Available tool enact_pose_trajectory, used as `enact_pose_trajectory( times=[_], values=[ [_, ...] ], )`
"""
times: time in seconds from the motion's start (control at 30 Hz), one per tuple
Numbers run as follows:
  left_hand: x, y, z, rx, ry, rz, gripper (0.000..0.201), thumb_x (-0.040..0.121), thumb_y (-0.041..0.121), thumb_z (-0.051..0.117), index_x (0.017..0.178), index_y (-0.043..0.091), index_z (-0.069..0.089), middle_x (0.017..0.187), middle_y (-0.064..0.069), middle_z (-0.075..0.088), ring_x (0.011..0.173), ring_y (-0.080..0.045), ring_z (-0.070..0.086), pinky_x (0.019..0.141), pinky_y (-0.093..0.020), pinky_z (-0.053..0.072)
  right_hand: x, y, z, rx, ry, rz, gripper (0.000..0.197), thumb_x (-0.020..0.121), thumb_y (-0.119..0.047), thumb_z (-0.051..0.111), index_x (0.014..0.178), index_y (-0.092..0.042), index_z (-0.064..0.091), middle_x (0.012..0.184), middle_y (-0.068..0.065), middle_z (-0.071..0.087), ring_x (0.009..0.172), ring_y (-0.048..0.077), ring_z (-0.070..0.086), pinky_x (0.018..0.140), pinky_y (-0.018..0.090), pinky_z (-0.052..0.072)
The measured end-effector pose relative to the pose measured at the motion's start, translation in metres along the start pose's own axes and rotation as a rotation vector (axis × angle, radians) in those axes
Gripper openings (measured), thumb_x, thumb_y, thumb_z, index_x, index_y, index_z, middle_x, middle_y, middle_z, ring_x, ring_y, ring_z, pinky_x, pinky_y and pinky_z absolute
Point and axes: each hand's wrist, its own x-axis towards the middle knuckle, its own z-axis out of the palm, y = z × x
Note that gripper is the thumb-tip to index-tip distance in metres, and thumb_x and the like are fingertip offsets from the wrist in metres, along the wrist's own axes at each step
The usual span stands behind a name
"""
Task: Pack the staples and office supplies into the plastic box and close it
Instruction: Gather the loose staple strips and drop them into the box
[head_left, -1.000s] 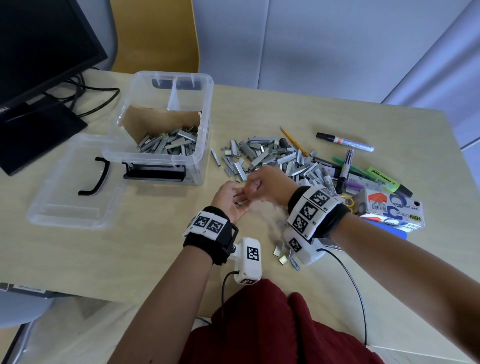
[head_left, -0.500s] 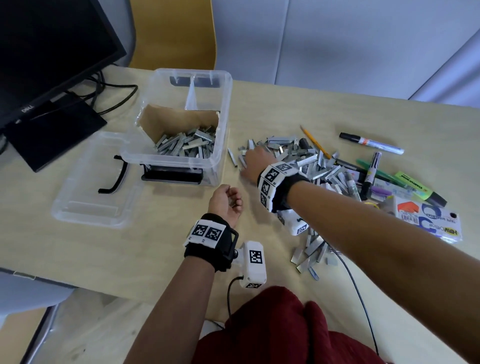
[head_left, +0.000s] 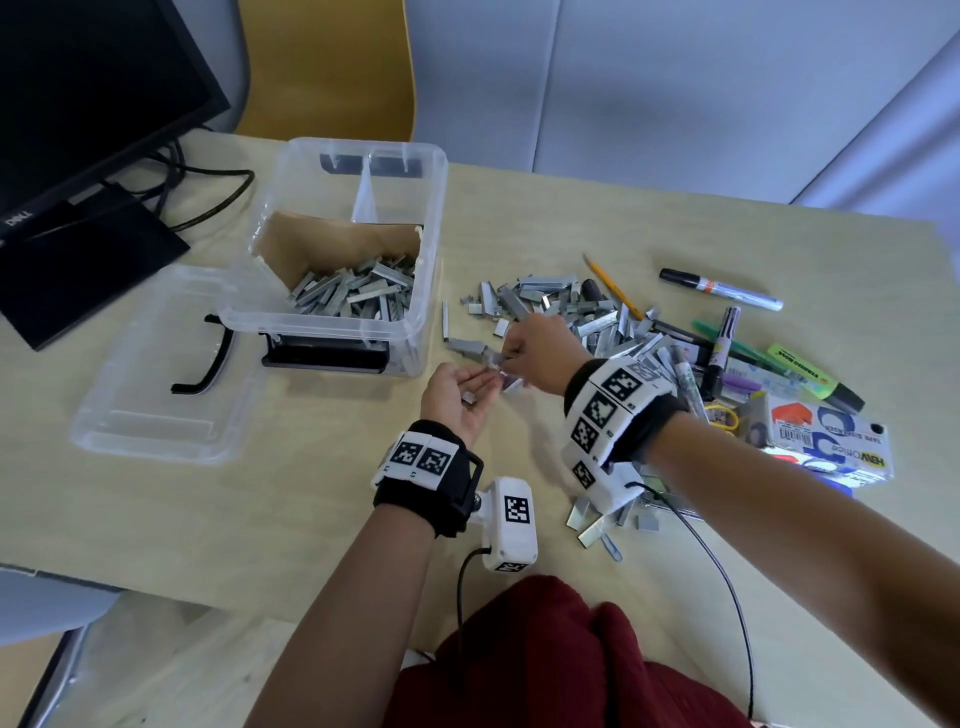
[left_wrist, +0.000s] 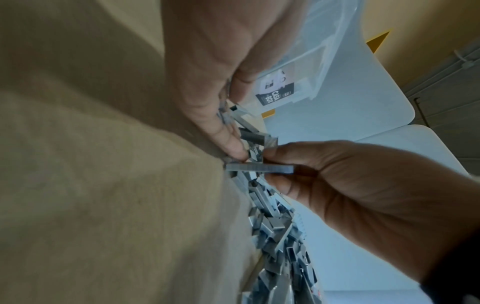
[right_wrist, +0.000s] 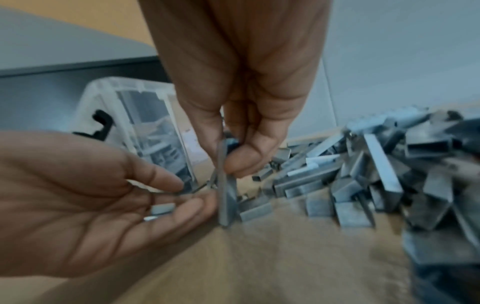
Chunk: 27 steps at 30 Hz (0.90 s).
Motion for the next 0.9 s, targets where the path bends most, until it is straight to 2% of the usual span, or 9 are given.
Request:
enact_pose_trajectory(
  times=[0.1, 0.17, 0.27, 0.4, 0.47, 0.6, 0.67, 0.77, 0.9],
  values=[
    [0.000, -0.001, 0.006, 0.059, 0.045, -0.006, 0.033, 0.096, 0.012, 0.033, 0.074, 0.000, 0.053, 0.069, -0.012, 0.052, 0.057, -0.016, 0.051, 0.053, -0.017, 0.047, -0.009, -0.002, -0.005, -0.004, 0.050, -0.047, 0.019, 0.089, -0.011, 0.055, 0.093, 0.003, 0.068, 0.086, 0.010, 0.064, 0.080, 0.020, 0.055, 0.090, 0.025, 0.039],
    [-0.001, -0.002, 0.007, 0.057, 0.054, -0.030, 0.030, 0.095, 0.012, 0.035, 0.073, 0.001, 0.052, 0.068, -0.010, 0.050, 0.046, -0.013, 0.050, 0.044, -0.015, 0.043, -0.012, -0.003, -0.007, 0.028, 0.120, -0.056, 0.017, 0.087, -0.008, 0.055, 0.093, 0.001, 0.068, 0.079, 0.005, 0.055, 0.079, 0.016, 0.047, 0.079, 0.023, 0.037],
    [-0.006, -0.005, 0.008, -0.002, 0.014, -0.082, 0.036, 0.100, 0.023, 0.033, 0.079, 0.000, 0.052, 0.073, -0.012, 0.050, 0.060, -0.018, 0.052, 0.059, -0.022, 0.048, -0.021, -0.007, -0.005, 0.101, 0.239, -0.052, 0.015, 0.086, -0.006, 0.053, 0.088, 0.001, 0.067, 0.076, 0.006, 0.055, 0.077, 0.017, 0.046, 0.070, 0.021, 0.032],
    [-0.014, -0.007, 0.007, -0.185, -0.093, -0.145, 0.043, 0.100, 0.037, 0.035, 0.096, -0.002, 0.053, 0.084, -0.014, 0.053, 0.077, -0.021, 0.052, 0.077, -0.031, 0.047, -0.034, -0.010, 0.007, 0.060, 0.148, -0.092, 0.017, 0.089, -0.016, 0.057, 0.095, -0.004, 0.068, 0.093, 0.008, 0.064, 0.082, 0.016, 0.051, 0.080, 0.021, 0.040],
    [-0.016, -0.005, 0.006, -0.205, -0.096, -0.159, 0.038, 0.101, 0.030, 0.035, 0.084, 0.001, 0.052, 0.076, -0.011, 0.055, 0.069, -0.018, 0.052, 0.069, -0.027, 0.048, -0.036, -0.010, 0.004, 0.094, 0.146, -0.110, 0.016, 0.087, -0.016, 0.059, 0.094, -0.004, 0.068, 0.093, 0.009, 0.066, 0.081, 0.016, 0.051, 0.083, 0.023, 0.041],
    [-0.016, -0.001, 0.005, -0.132, -0.058, -0.186, 0.037, 0.100, 0.025, 0.036, 0.067, 0.010, 0.045, 0.043, 0.000, 0.047, 0.031, -0.010, 0.044, 0.033, -0.013, 0.035, -0.036, -0.005, -0.013, 0.248, 0.262, -0.098, 0.016, 0.086, -0.011, 0.060, 0.092, -0.001, 0.071, 0.091, 0.011, 0.069, 0.080, 0.016, 0.057, 0.083, 0.027, 0.047],
    [-0.012, 0.000, 0.002, -0.045, -0.050, -0.172, 0.039, 0.100, 0.027, 0.035, 0.065, 0.013, 0.045, 0.039, 0.003, 0.044, 0.027, -0.007, 0.040, 0.031, -0.010, 0.030, -0.031, 0.002, -0.019, 0.247, 0.288, -0.059, 0.017, 0.086, -0.007, 0.056, 0.090, -0.001, 0.071, 0.092, 0.011, 0.070, 0.086, 0.021, 0.061, 0.087, 0.030, 0.049],
    [-0.008, 0.002, 0.000, 0.015, -0.074, -0.136, 0.034, 0.099, 0.024, 0.036, 0.073, 0.012, 0.054, 0.040, 0.006, 0.049, 0.028, -0.004, 0.042, 0.031, -0.010, 0.032, -0.016, 0.011, -0.016, 0.084, 0.149, 0.008, 0.024, 0.089, -0.006, 0.048, 0.100, -0.001, 0.069, 0.105, 0.013, 0.067, 0.102, 0.028, 0.059, 0.096, 0.037, 0.044],
    [-0.002, 0.002, -0.004, 0.011, -0.113, -0.053, 0.025, 0.099, 0.013, 0.039, 0.083, 0.008, 0.058, 0.050, 0.001, 0.060, 0.035, -0.004, 0.050, 0.036, -0.011, 0.039, 0.003, 0.011, 0.000, -0.045, 0.030, -0.033, 0.034, 0.088, -0.006, 0.051, 0.120, -0.012, 0.059, 0.127, 0.009, 0.056, 0.115, 0.026, 0.053, 0.093, 0.032, 0.043]
  ],
)
